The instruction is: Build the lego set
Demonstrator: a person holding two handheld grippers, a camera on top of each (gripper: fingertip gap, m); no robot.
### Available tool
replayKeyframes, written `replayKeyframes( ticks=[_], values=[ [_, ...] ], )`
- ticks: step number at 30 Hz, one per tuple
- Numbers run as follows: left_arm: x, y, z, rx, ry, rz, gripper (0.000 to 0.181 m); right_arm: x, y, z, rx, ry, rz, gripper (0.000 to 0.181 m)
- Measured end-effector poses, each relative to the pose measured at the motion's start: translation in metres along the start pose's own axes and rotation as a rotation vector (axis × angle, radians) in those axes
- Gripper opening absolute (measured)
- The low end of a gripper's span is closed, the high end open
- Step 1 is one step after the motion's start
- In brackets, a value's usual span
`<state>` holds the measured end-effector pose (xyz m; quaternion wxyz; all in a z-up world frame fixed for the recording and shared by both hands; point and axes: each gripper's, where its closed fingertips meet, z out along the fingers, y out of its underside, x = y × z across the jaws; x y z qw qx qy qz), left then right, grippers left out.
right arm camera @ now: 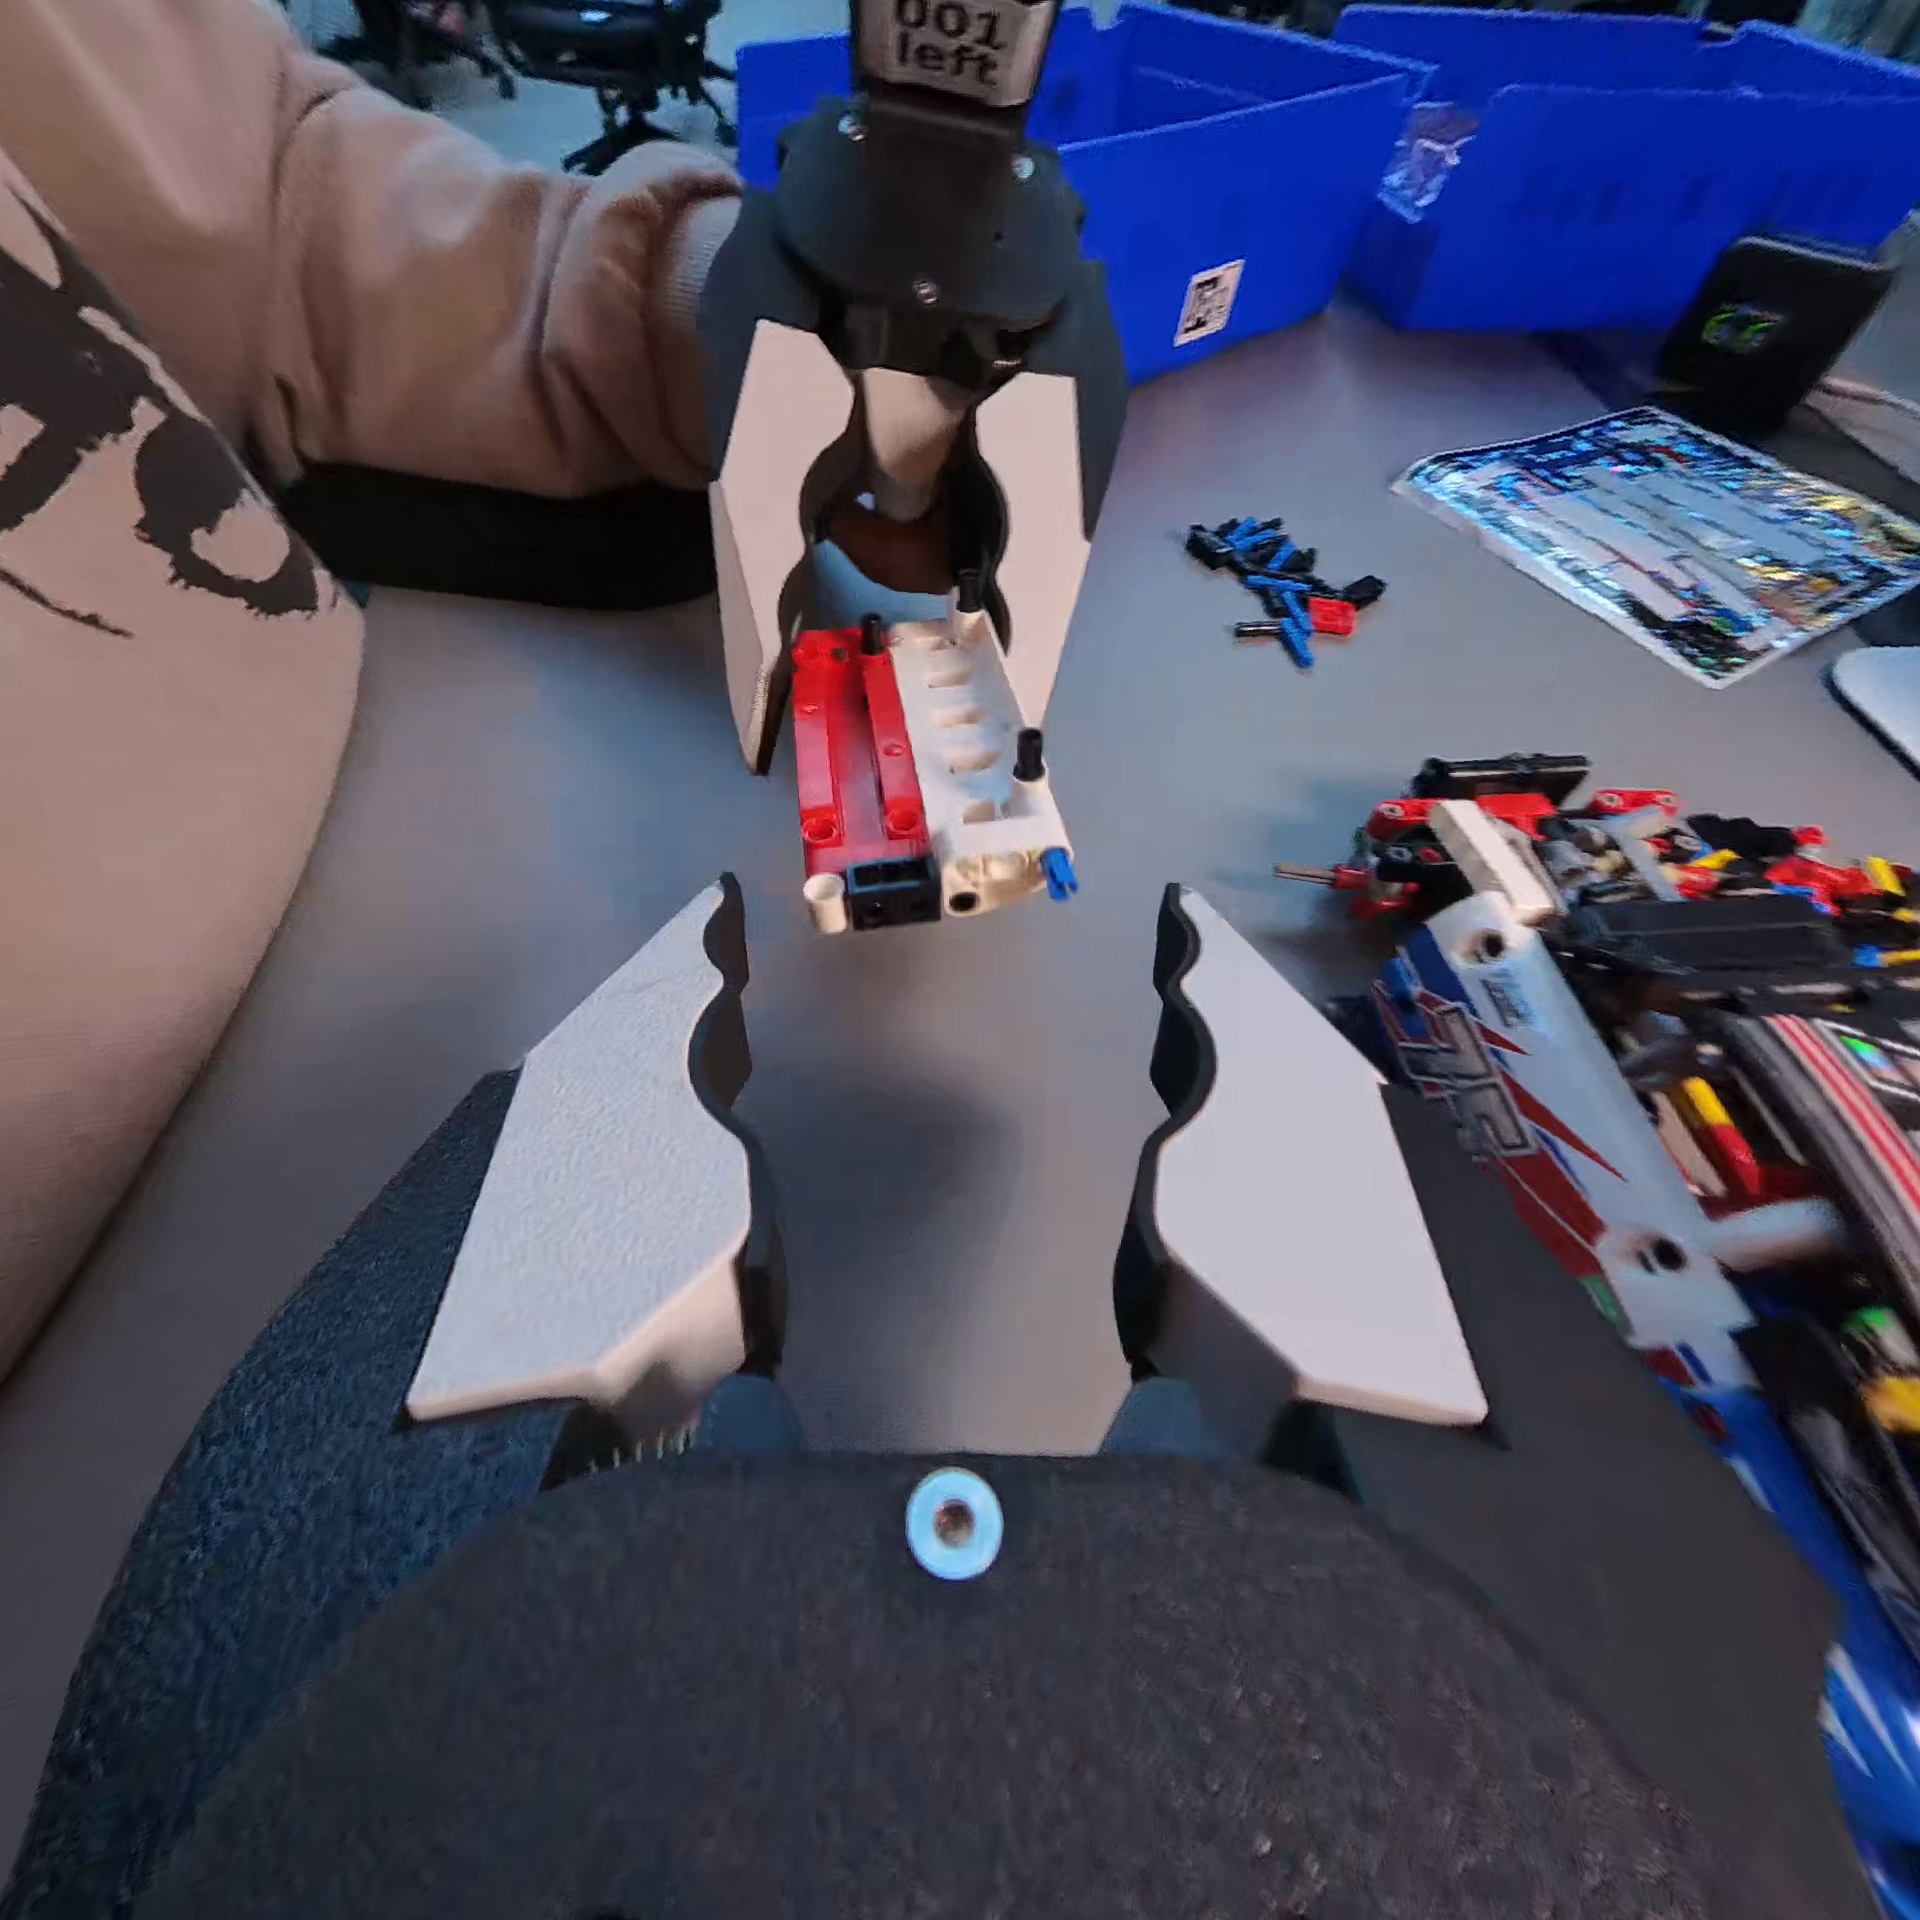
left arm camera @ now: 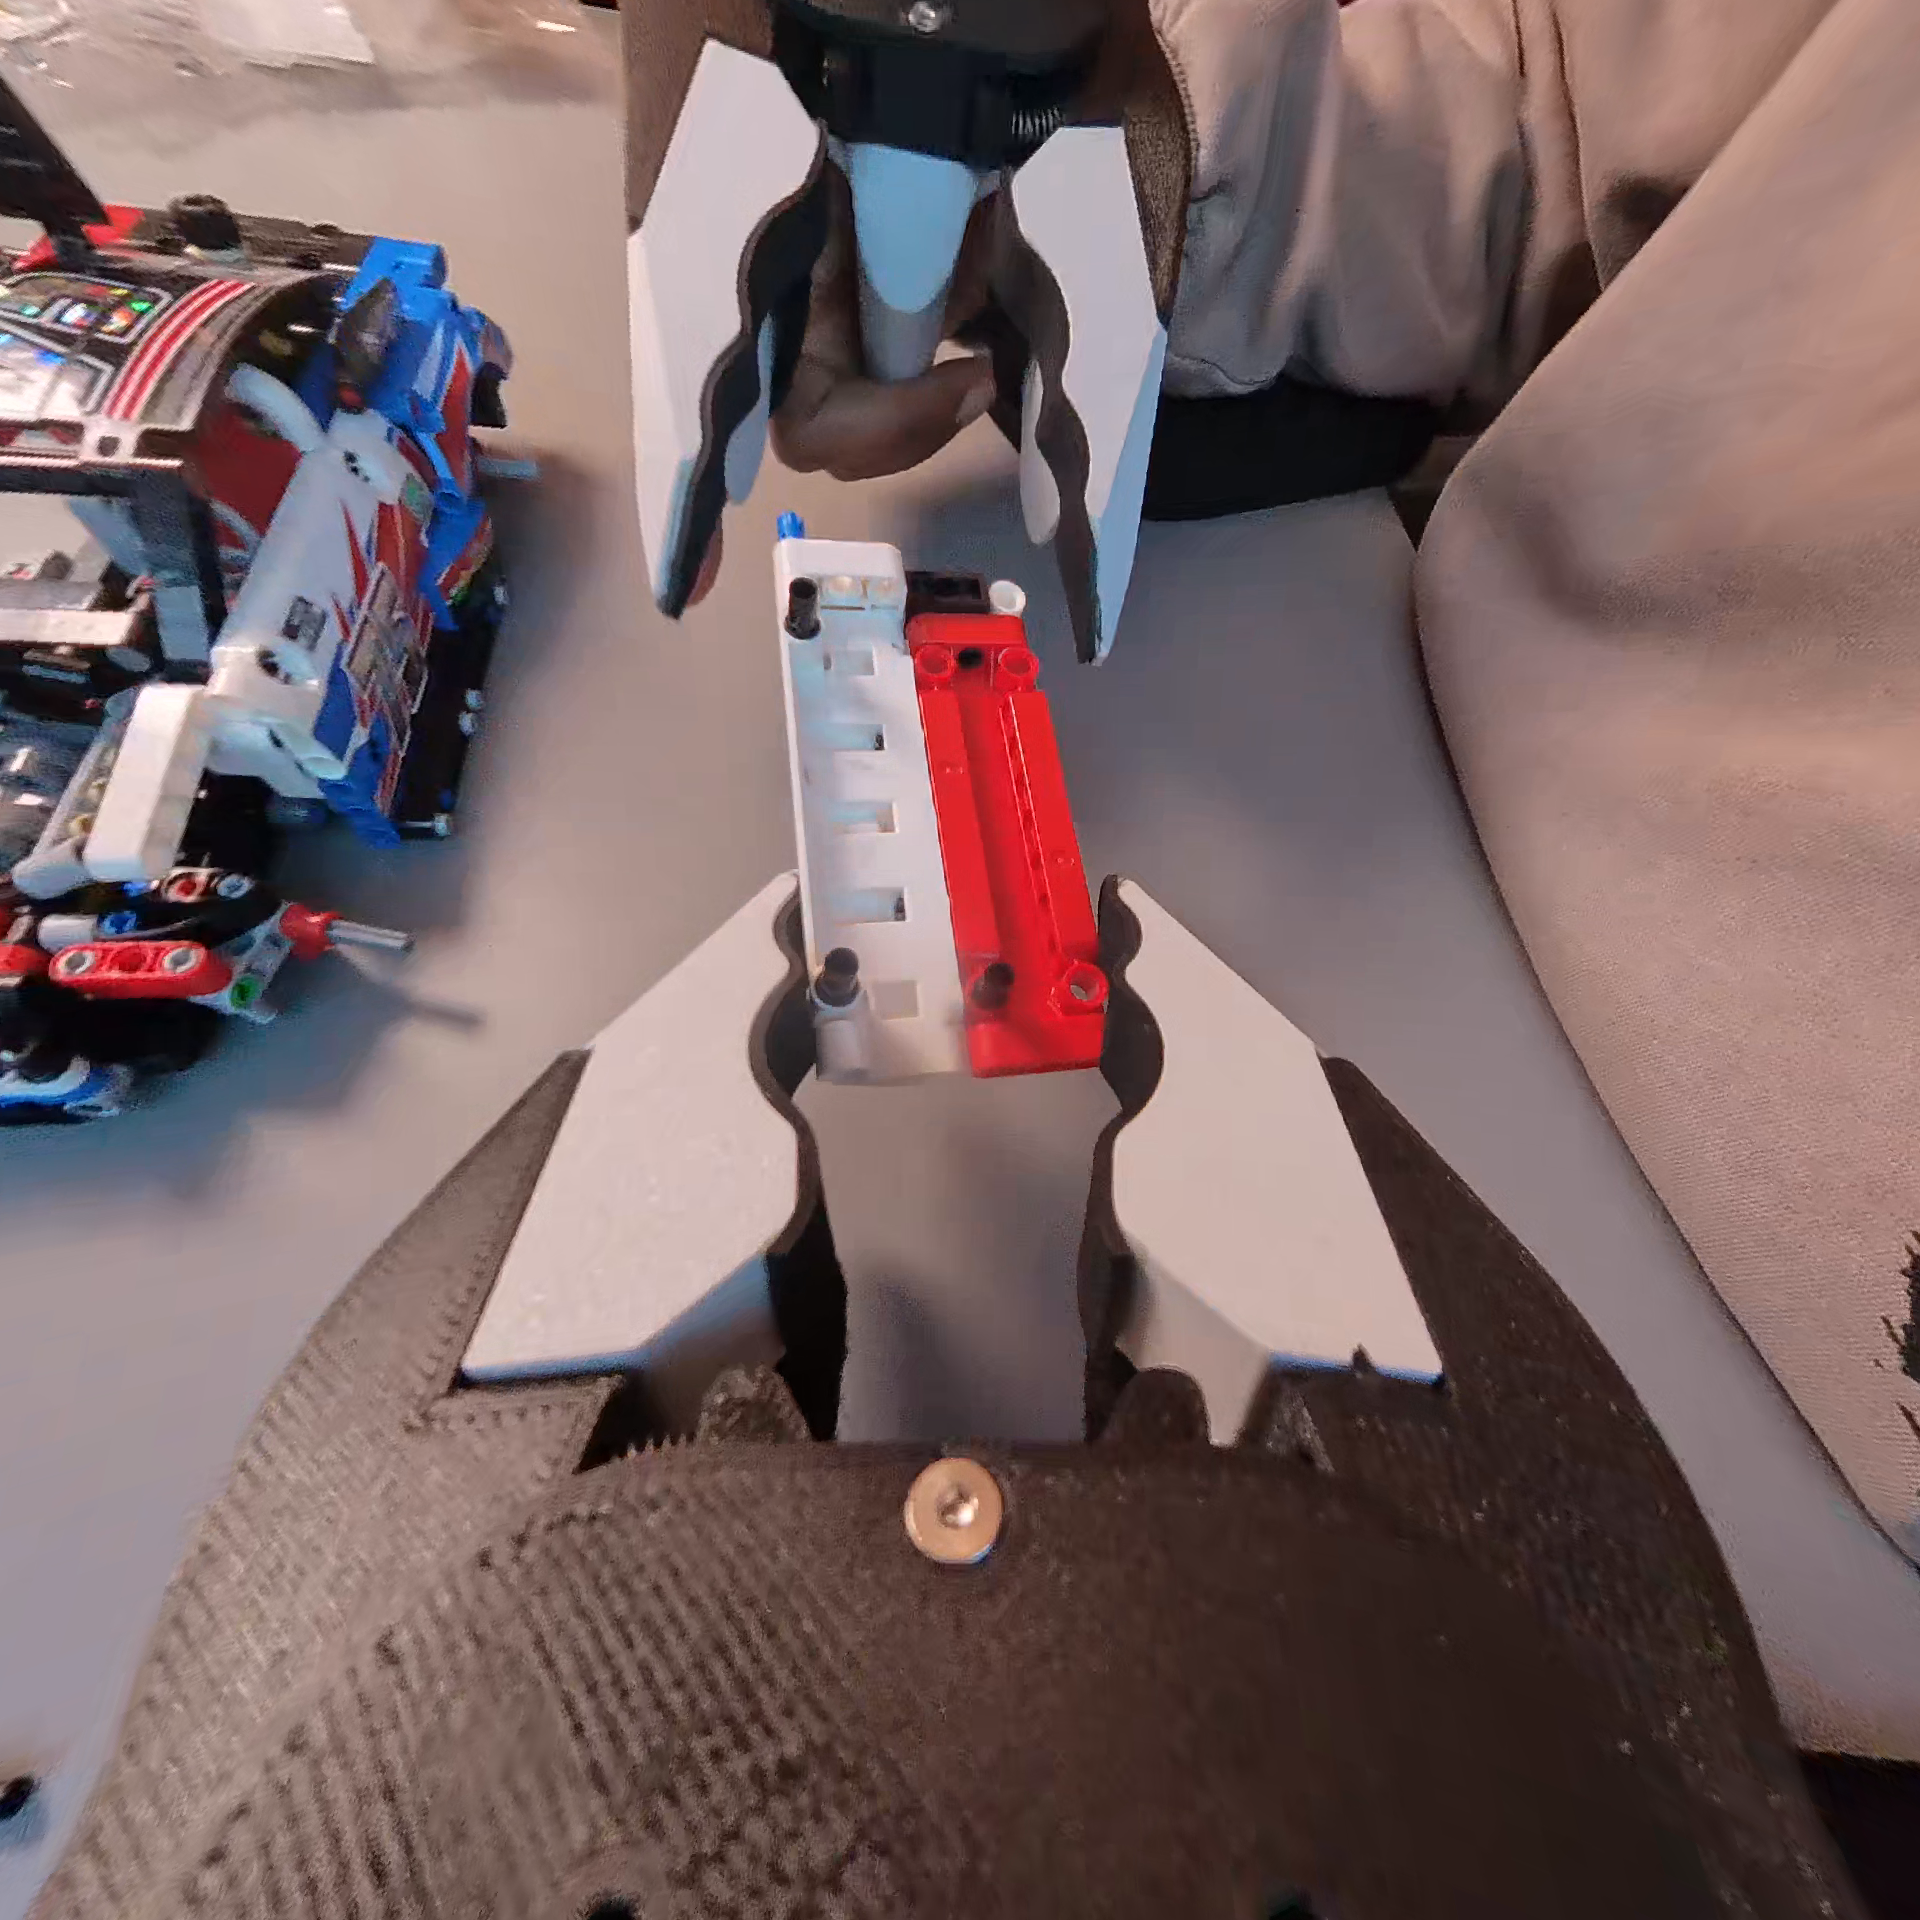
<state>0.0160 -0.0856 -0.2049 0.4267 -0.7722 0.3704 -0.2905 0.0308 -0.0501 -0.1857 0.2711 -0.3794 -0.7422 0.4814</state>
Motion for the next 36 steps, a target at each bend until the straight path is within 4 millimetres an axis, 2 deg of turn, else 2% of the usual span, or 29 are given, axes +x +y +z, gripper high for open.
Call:
replayKeyframes(
  ticks=[2,4,8,13,15,17,21,23,25,27,31,33,36],
  values=[
    [0.008,0.001,0.007,-0.017,0.031,0.019,0.053,-0.012,0.002,0.008,-0.024,-0.044,-0.031,0.07],
    [0.012,0.002,0.01,-0.028,0.051,0.019,0.053,-0.021,0.001,0.011,-0.031,-0.084,-0.05,0.053],
    [0.013,0.003,0.01,-0.029,0.06,0.008,0.053,-0.024,0.004,0.012,-0.036,-0.106,-0.012,0.052],
    [-0.018,0.011,0.003,-0.074,-0.142,0.06,0.057,-0.006,0.017,0.015,-0.102,-0.006,0.001,0.052],
    [-0.022,0.02,0.007,-0.129,-0.177,0.086,0.059,0.0,0.032,0.019,-0.192,0.041,-0.019,0.052],
    [-0.028,0.025,0.01,-0.166,-0.228,0.124,0.054,0.001,0.044,0.022,-0.271,0.06,-0.039,0.053],
    [-0.037,0.026,0.007,-0.174,-0.272,0.103,0.05,0.013,0.049,0.021,-0.32,0.147,-0.089,0.053],
    [-0.042,0.02,-0.001,-0.117,-0.293,0.074,0.052,0.012,0.045,0.019,-0.296,0.14,-0.074,0.064],
    [-0.053,-0.001,-0.018,0.017,-0.35,0.033,0.051,0.016,0.033,0.011,-0.222,0.148,-0.036,0.071],
    [-0.07,-0.026,-0.045,0.176,-0.445,-0.013,0.046,0.026,0.007,-0.005,-0.071,0.194,-0.008,0.073],
    [-0.123,-0.067,-0.126,0.439,-0.765,-0.058,0.026,0.068,-0.044,-0.056,0.266,0.426,0.059,0.06],
    [-0.153,-0.086,-0.173,0.532,-0.938,-0.088,0.014,0.086,-0.054,-0.081,0.388,0.53,0.112,0.048],
    [-0.193,-0.118,-0.238,0.687,-1.099,-0.144,0.002,0.1,-0.051,-0.102,0.447,0.618,0.153,0.031]
  ],
)
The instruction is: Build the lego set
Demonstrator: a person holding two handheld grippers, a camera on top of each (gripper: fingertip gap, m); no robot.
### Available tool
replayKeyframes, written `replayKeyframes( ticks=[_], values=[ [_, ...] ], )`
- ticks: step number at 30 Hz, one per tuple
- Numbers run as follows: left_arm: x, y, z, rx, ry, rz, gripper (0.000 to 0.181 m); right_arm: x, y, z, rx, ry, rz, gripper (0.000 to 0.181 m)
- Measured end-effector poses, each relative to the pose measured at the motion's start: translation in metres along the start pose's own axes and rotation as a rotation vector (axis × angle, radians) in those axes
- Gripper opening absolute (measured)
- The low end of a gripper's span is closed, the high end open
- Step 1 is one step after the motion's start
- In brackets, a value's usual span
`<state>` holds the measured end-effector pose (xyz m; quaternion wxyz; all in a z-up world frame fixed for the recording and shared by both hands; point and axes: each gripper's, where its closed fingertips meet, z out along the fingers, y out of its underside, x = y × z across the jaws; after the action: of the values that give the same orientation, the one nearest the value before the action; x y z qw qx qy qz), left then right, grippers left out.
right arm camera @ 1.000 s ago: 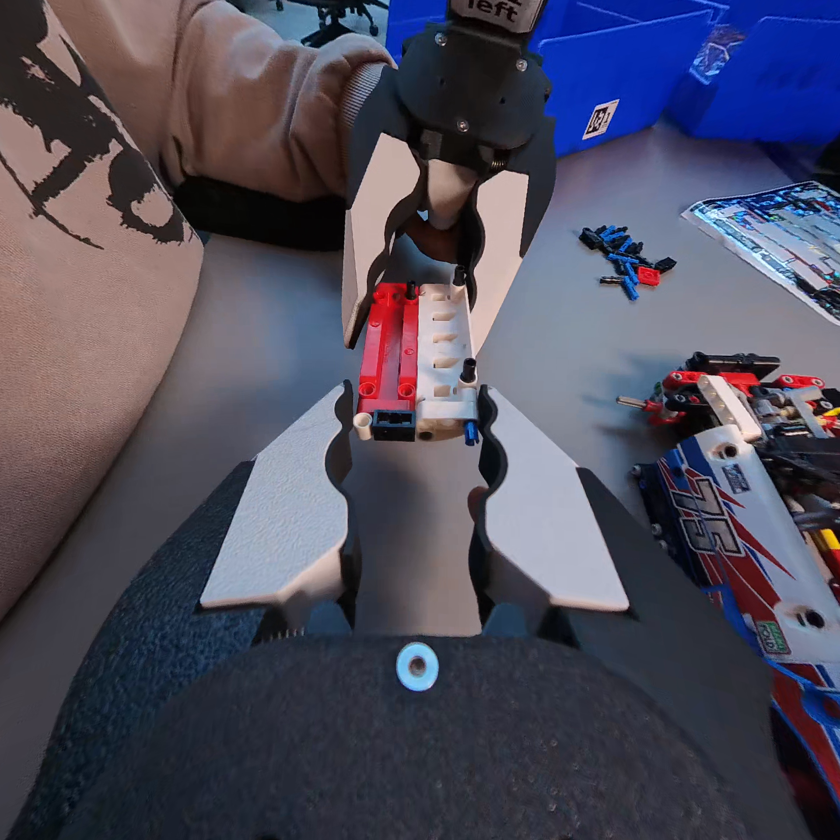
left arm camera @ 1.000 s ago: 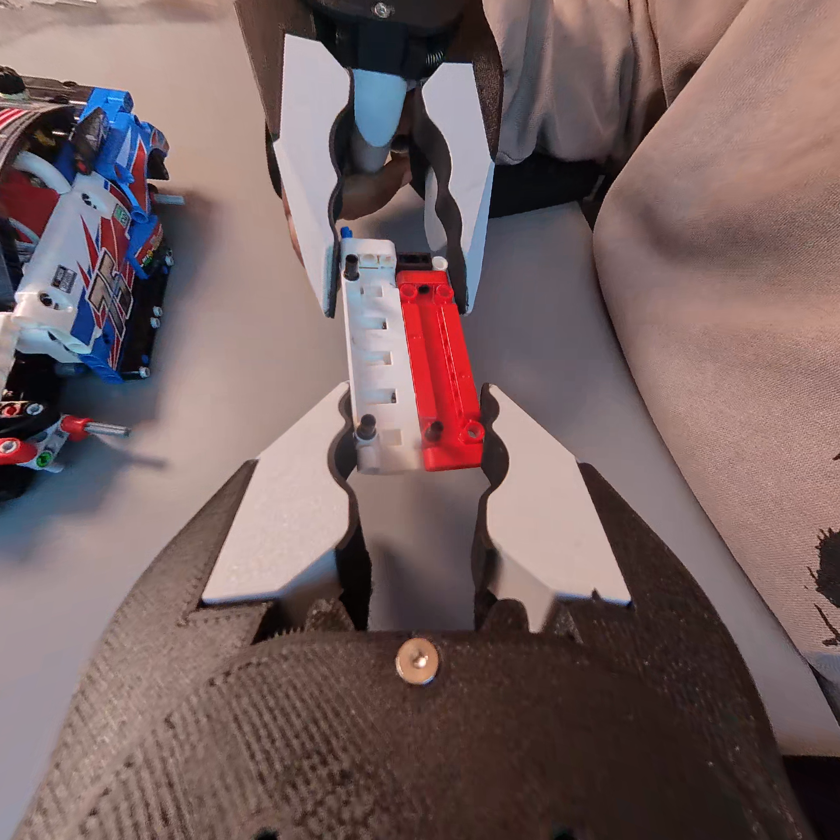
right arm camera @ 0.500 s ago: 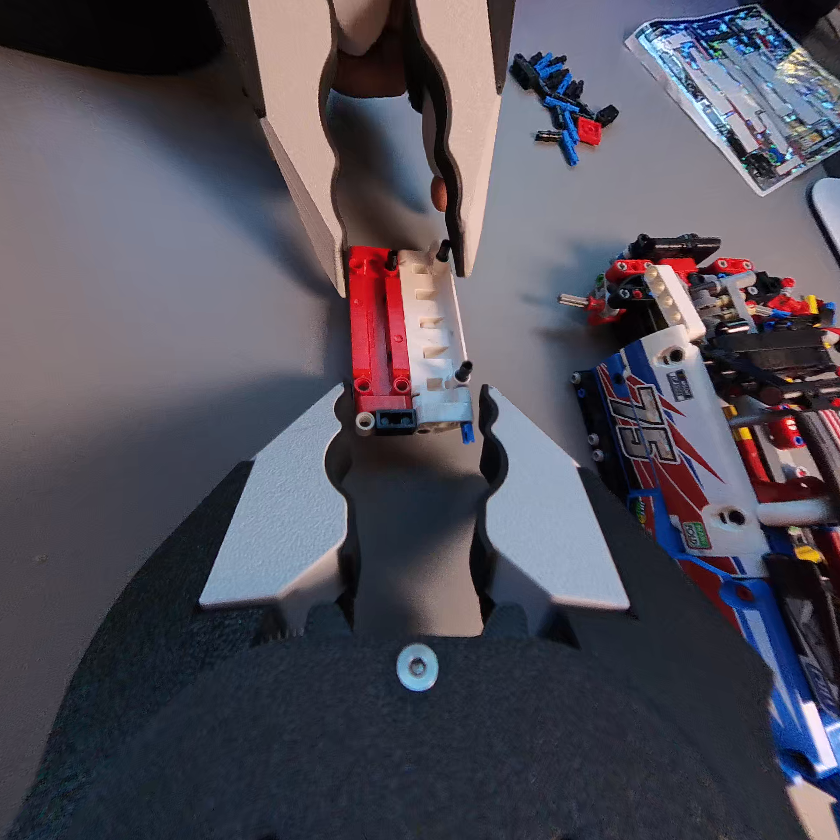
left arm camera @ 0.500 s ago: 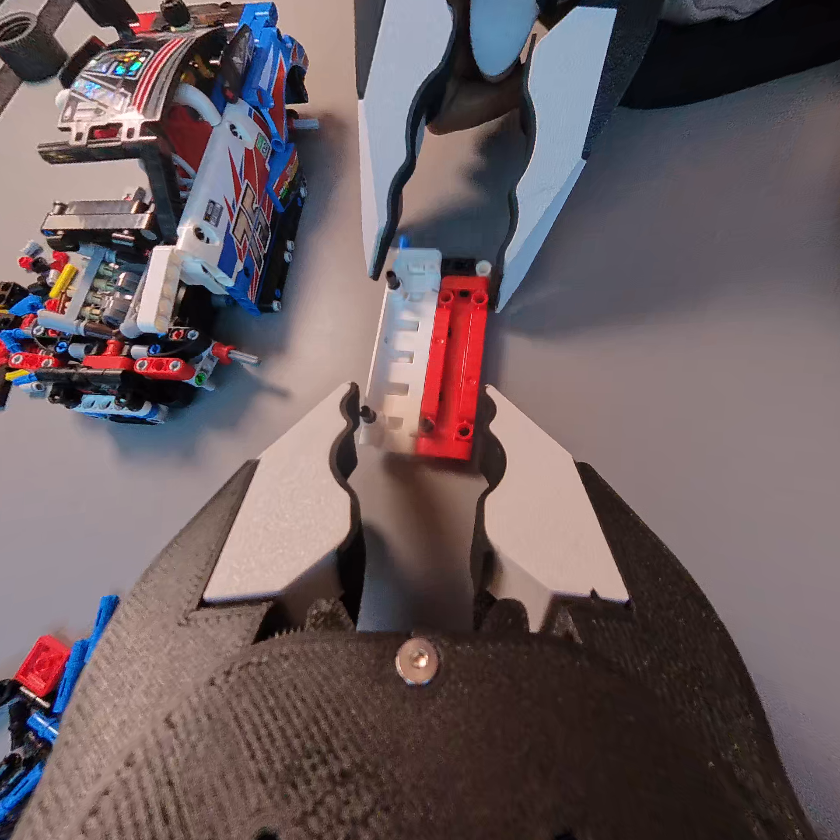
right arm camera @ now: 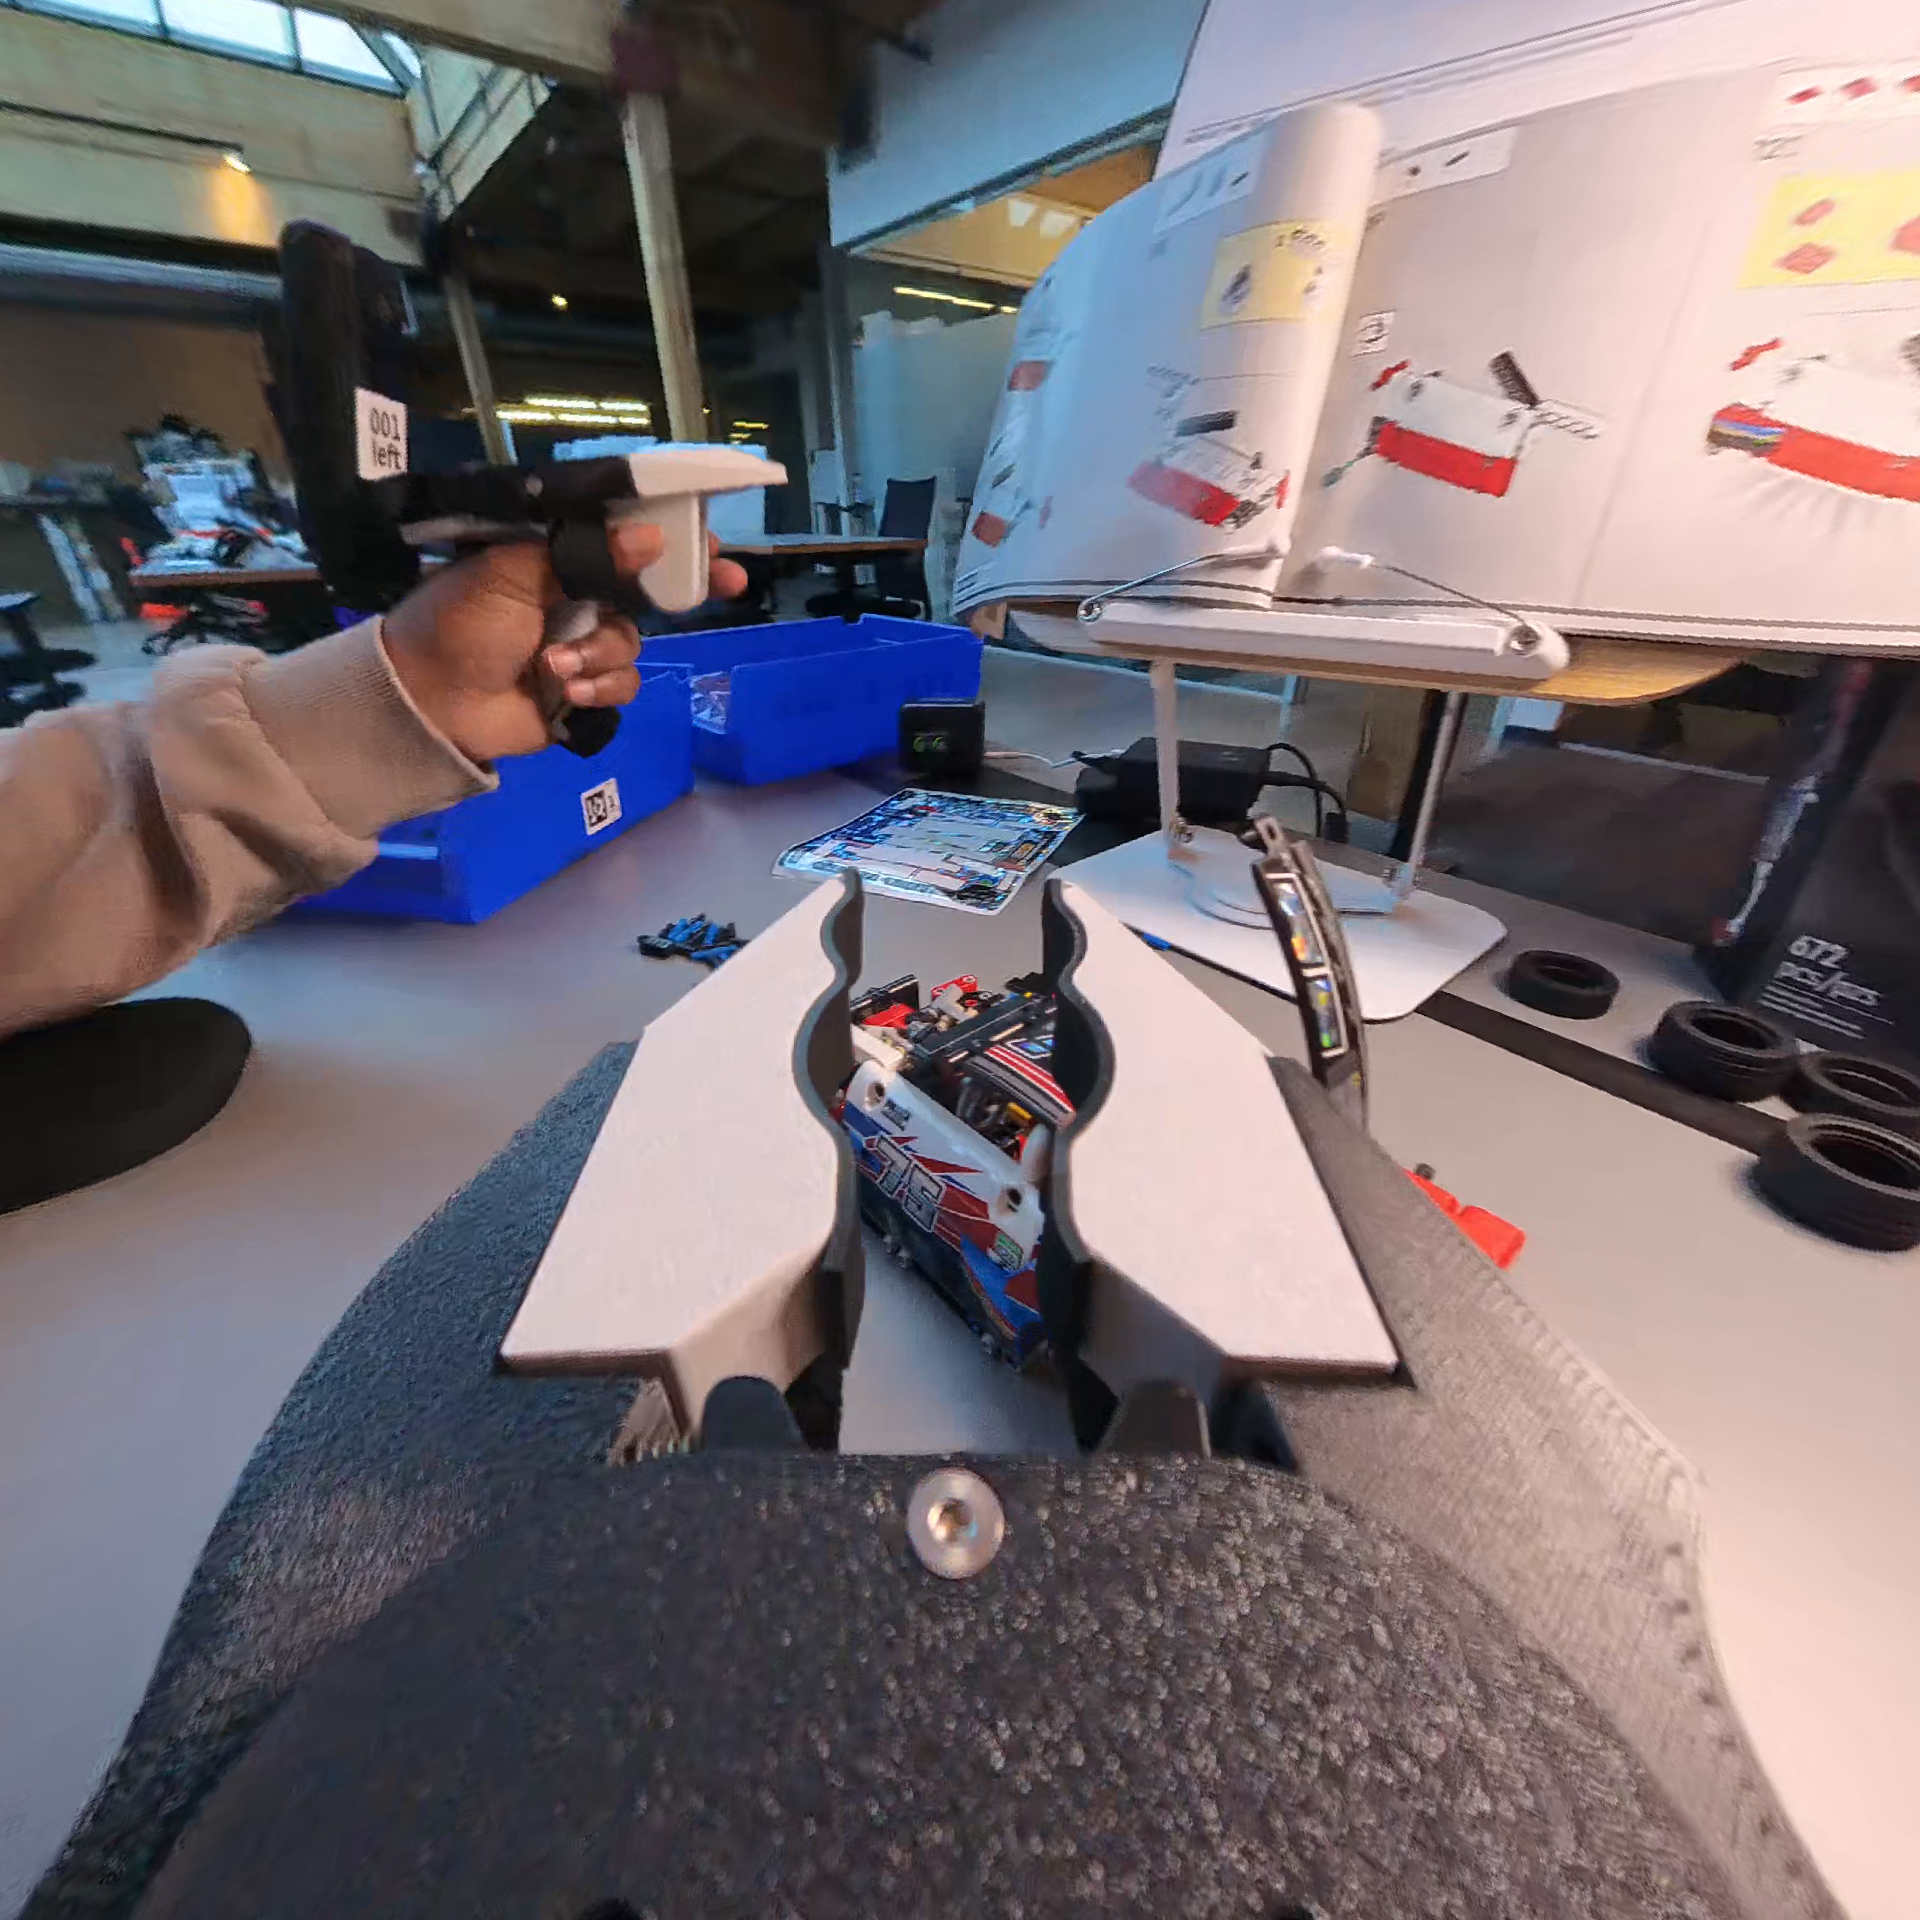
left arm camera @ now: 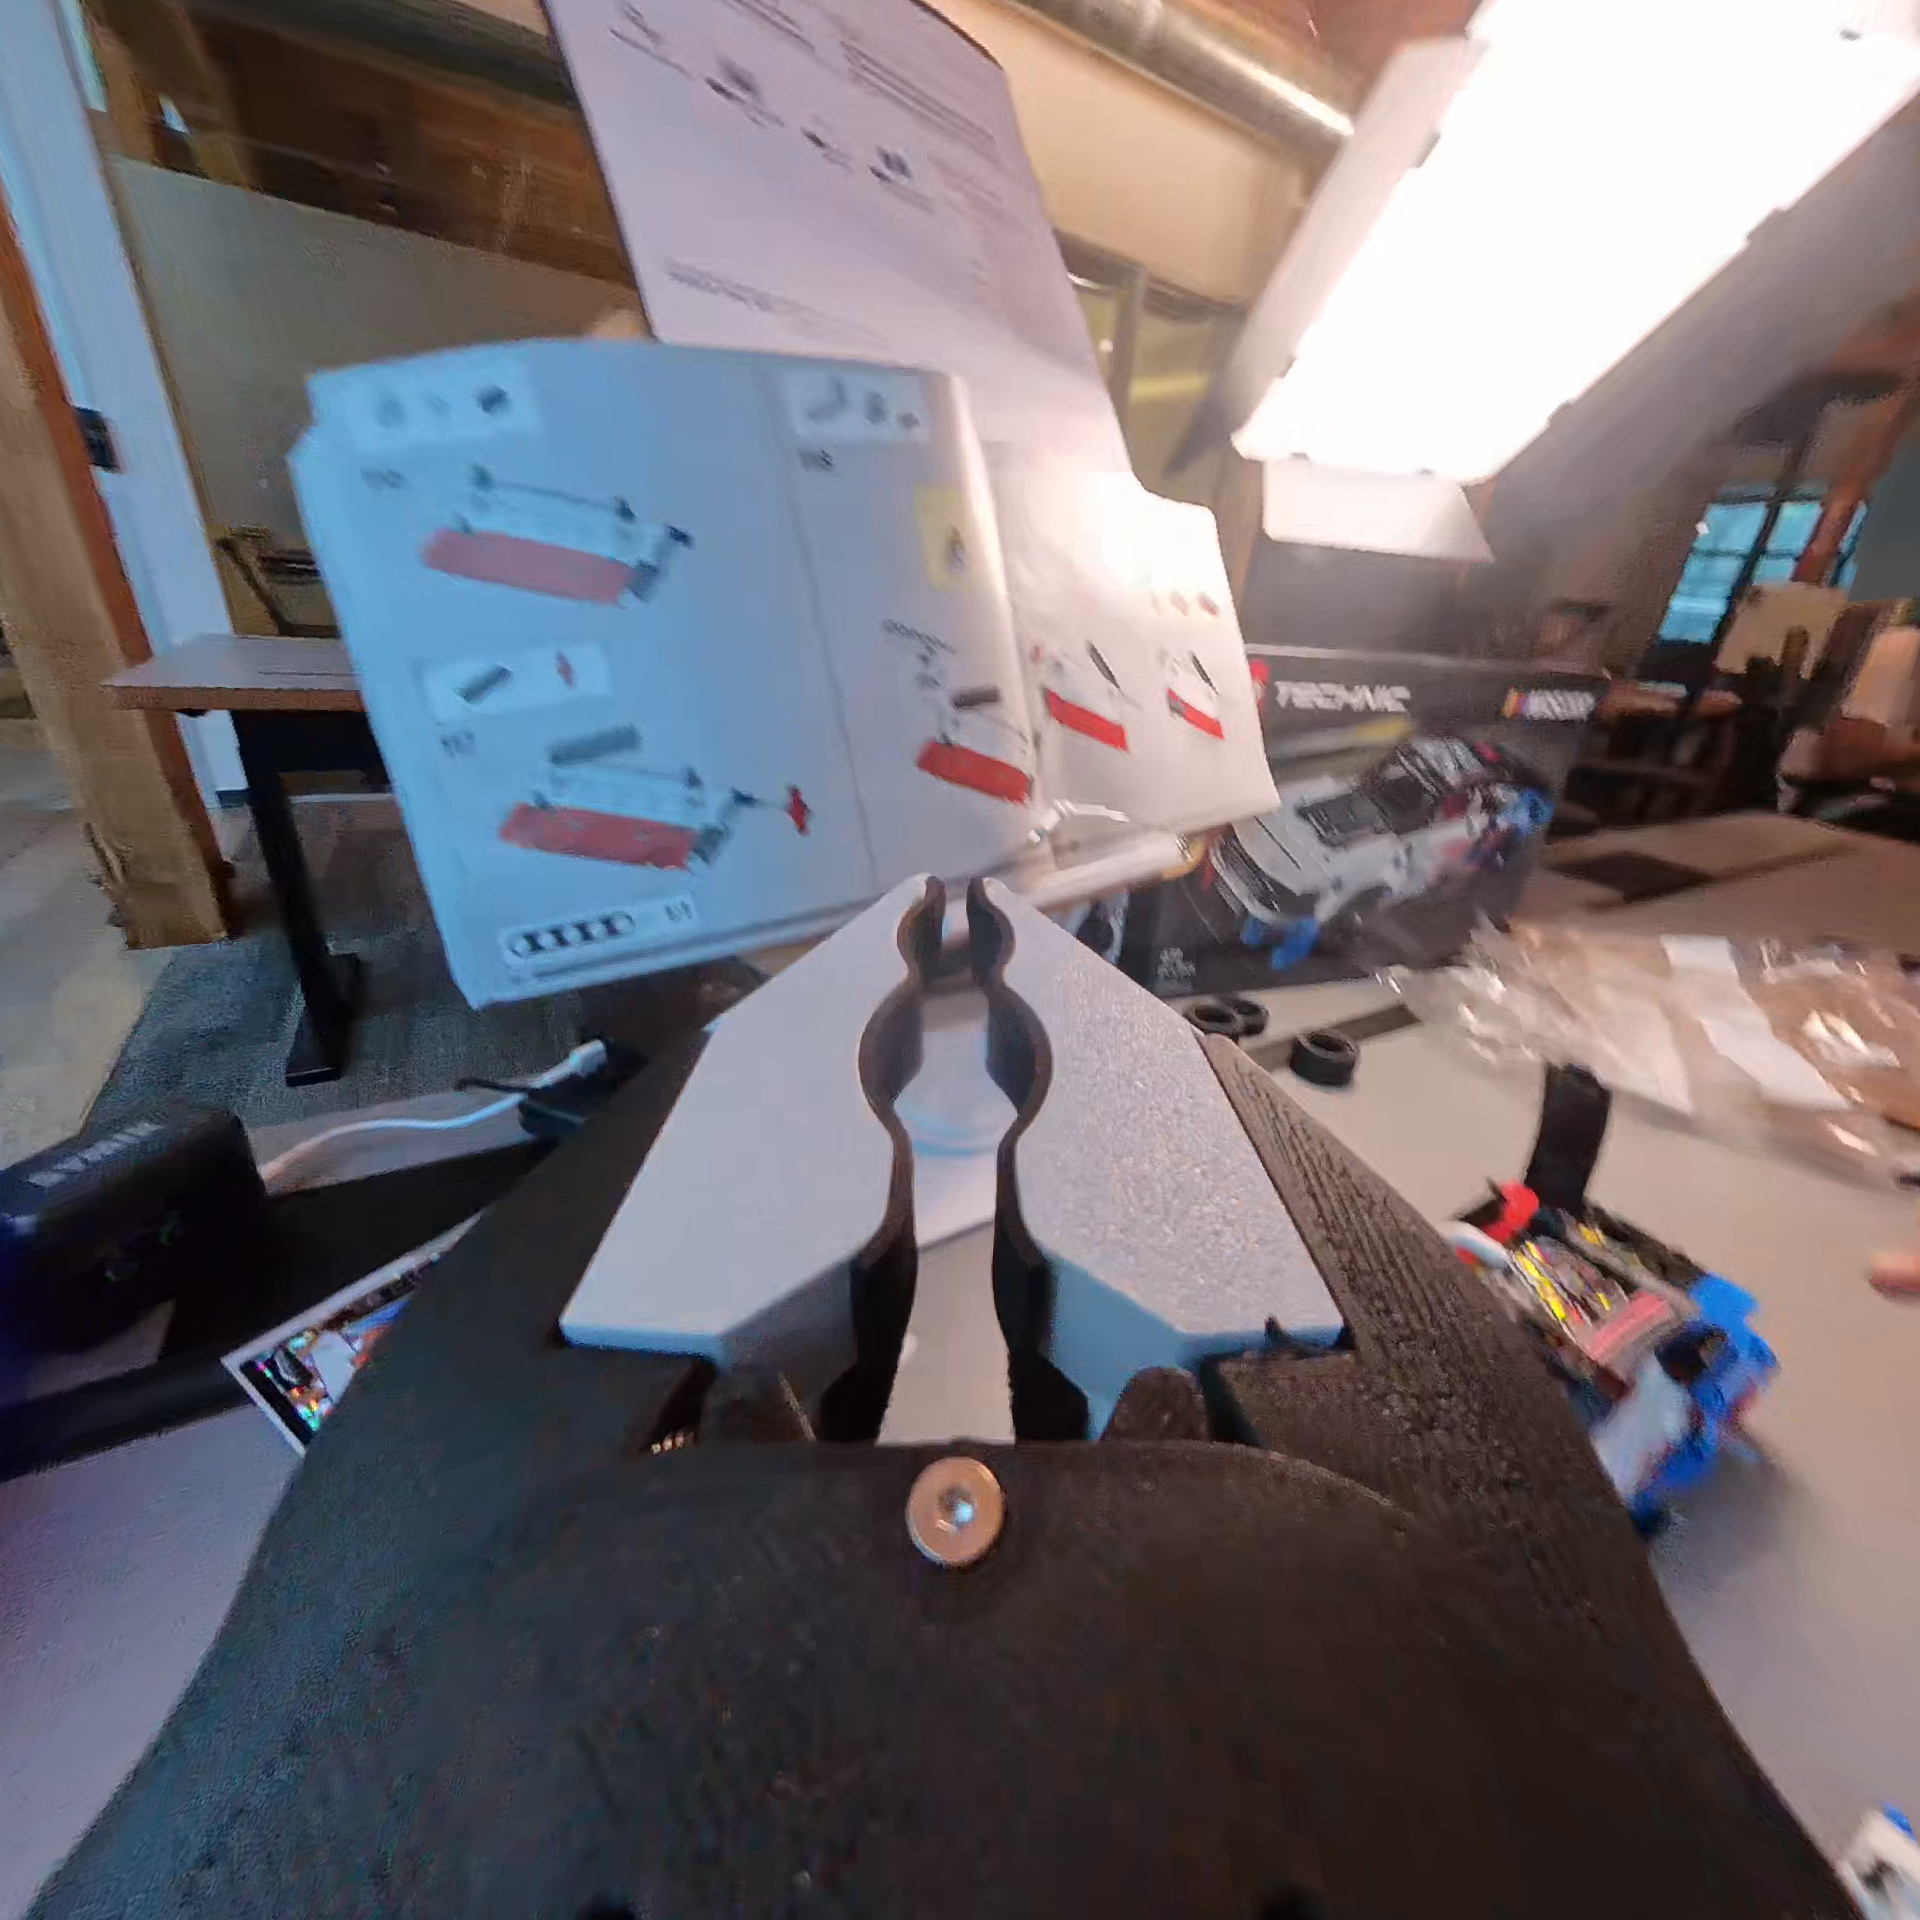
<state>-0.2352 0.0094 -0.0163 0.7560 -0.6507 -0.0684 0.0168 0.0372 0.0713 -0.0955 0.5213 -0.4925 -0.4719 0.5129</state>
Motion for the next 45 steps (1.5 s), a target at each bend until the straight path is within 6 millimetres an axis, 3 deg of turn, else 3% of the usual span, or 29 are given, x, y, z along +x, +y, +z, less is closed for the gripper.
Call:
replayKeyframes(
  ticks=[2,4,8,11,20,30,45],
  values=[
    [-0.036,-0.025,0.022,0.044,-0.091,-0.009,0.0,0.008,0.0,-0.004,-0.003,0.044,-0.018,0.022],
    [-0.073,-0.036,0.045,0.039,-0.196,0.035,0.0,0.011,0.002,-0.006,-0.021,0.06,-0.038,0.016],
    [-0.125,-0.025,0.082,-0.039,-0.325,0.074,0.0,0.012,0.005,-0.007,-0.025,0.086,-0.094,0.006],
    [-0.14,-0.015,0.099,-0.071,-0.348,0.087,0.0,0.01,0.012,-0.005,-0.048,0.078,-0.113,0.005],
    [-0.15,-0.005,0.115,-0.099,-0.357,0.12,0.0,0.002,0.032,0.002,-0.116,0.037,-0.118,0.005],
    [-0.121,-0.006,0.122,-0.09,-0.299,0.169,0.0,-0.004,0.041,0.005,-0.149,0.014,-0.118,0.004],
    [-0.122,-0.002,0.124,-0.118,-0.307,0.199,0.0,-0.023,0.052,0.01,-0.191,-0.055,-0.134,0.005]
  ],
)
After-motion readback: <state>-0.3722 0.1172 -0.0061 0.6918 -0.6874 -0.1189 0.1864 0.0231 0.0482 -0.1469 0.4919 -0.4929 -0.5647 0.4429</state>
